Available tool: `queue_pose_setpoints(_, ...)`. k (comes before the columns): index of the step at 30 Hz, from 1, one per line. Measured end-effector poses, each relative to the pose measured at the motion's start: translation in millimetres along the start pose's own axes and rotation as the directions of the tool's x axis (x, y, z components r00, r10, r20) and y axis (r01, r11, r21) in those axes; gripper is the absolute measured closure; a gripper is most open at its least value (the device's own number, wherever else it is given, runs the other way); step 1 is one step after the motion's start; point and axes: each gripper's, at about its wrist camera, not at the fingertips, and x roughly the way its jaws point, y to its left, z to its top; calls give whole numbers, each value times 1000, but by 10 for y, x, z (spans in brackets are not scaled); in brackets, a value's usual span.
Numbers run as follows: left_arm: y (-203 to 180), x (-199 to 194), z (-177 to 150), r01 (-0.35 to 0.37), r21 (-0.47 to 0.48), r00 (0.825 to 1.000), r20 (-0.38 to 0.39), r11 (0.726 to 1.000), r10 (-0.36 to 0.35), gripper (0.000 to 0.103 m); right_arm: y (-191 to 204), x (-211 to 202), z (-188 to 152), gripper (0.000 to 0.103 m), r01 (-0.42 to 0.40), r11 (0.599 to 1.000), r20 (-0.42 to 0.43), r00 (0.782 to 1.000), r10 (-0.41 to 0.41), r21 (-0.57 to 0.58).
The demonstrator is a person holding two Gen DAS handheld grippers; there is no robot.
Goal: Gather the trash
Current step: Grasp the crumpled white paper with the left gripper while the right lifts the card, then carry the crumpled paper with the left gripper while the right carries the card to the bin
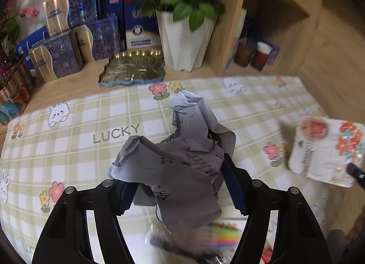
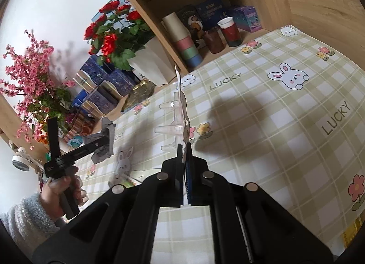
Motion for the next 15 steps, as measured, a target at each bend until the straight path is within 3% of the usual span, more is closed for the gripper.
queue_pose_setpoints(6, -59, -612, -195, 53, -40, 998, 47, 998, -51, 36, 145, -134, -79, 97, -41, 999, -8, 999, 41, -6)
queue_pose_setpoints(15, -90, -1413, -866, 106, -132, 993, 74, 986, -97, 36, 372, -386, -266, 97, -121, 993, -49, 992, 120, -10)
